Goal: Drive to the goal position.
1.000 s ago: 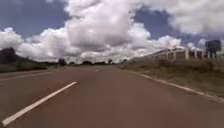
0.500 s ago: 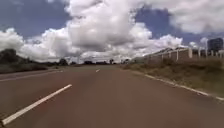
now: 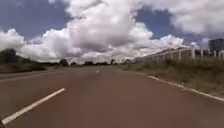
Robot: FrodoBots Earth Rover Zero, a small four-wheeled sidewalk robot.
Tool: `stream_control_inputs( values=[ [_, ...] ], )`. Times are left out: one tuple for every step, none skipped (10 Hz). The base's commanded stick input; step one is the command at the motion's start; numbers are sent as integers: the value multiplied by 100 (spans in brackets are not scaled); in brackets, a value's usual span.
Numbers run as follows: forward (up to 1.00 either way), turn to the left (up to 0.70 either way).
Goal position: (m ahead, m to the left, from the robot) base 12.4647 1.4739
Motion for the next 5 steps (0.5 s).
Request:
stream_control_inputs(
  values=[
    [100, 0],
    [100, 0],
    [100, -3],
    [100, -6],
    [100, -6]
  ],
)
